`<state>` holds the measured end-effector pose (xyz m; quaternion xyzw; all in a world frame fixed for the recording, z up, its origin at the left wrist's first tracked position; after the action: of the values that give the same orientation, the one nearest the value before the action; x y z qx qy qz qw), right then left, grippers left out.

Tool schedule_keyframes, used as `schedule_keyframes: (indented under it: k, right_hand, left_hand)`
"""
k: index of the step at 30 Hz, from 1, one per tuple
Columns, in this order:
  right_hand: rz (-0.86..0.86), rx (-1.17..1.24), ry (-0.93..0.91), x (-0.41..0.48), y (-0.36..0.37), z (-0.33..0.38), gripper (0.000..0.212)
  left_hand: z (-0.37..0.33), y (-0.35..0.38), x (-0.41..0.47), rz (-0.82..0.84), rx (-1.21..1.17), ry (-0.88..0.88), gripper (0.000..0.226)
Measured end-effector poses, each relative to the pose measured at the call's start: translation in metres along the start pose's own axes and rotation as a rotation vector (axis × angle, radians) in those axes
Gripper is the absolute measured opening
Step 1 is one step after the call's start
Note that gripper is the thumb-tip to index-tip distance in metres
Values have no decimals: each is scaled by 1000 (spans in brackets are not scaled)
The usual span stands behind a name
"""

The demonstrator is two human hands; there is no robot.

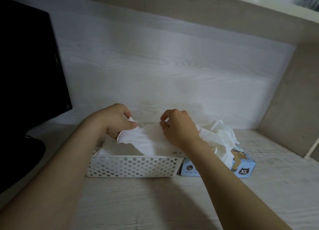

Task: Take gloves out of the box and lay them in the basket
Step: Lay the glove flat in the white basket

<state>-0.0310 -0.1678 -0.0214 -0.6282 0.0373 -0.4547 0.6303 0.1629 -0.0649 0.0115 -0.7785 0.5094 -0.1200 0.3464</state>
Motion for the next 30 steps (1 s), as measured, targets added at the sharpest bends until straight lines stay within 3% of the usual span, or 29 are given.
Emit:
schedule_keyframes:
  k: [4,10,20,26,28,30]
  right_hand:
    - [100,30,-27,15,10,2,16]
    - [262,-3,-77,30,27,6,13]
    - [376,-65,-199,35,37,19,26]
    - [276,-384,-370,32,24,26,25]
    - [262,-356,-367,31,20,28,22]
    - [309,-249,-308,31,15,27,21]
  left_hand:
    - [16,-8,10,74,46,-62,32]
    - [20,-5,14,-21,374,-28,44]
    - [39,9,29,-106,678,-112,8]
    - [41,21,27,-2,953,-176,45]
    - [38,24,25,-25,1058,-144,53]
    - [28,26,17,-73,1006,-137,56]
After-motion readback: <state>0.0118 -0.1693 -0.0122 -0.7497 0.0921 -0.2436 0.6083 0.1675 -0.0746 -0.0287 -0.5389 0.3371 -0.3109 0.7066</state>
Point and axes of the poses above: each hand's wrist, its own x-axis towards the middle knuckle, its own y-axis out of the palm, z = x × y, the point moved 1 cm from there along x, towards the middle knuckle, and after that the axes turned 11 degrees about -y, right-handed, at the moved point
